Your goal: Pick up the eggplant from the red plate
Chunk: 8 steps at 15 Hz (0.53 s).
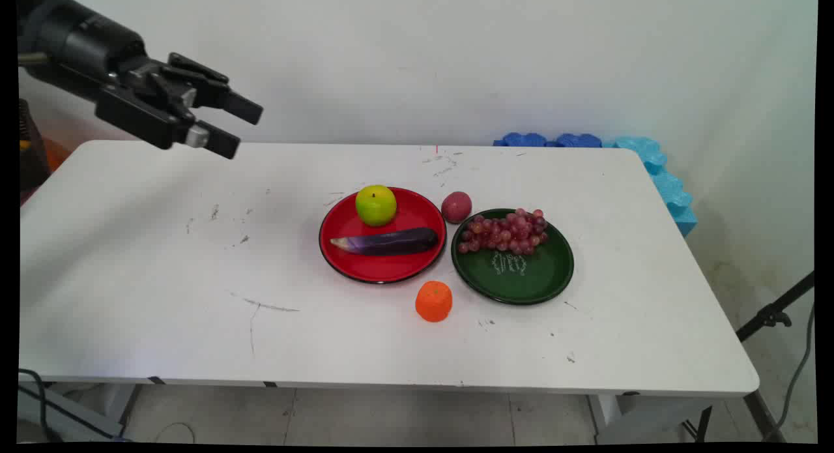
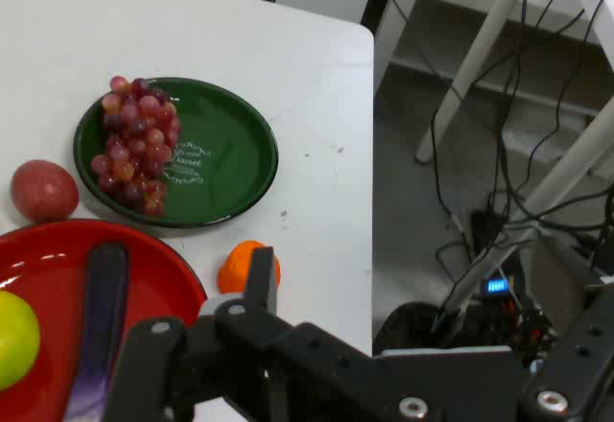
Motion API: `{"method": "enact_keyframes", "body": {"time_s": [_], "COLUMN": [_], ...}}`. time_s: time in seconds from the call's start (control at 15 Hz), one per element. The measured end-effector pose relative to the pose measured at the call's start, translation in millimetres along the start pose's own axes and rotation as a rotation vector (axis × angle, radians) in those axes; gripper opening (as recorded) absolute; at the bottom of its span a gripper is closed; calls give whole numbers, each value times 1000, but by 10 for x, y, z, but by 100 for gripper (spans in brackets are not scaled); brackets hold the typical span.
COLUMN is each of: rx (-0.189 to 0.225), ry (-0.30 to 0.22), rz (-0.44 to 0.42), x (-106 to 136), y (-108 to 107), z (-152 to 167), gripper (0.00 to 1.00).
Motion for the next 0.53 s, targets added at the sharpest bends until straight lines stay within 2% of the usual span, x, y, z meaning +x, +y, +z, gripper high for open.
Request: {"method": "enact_keyframes", "body": {"time_s": [0.2,0.53], "rx": [7,62], "ry": [-56,-153], "rz": [14,10], "x": [152,417], "y": [-68,-267], "z": [229,794], "gripper": [100,100]}}
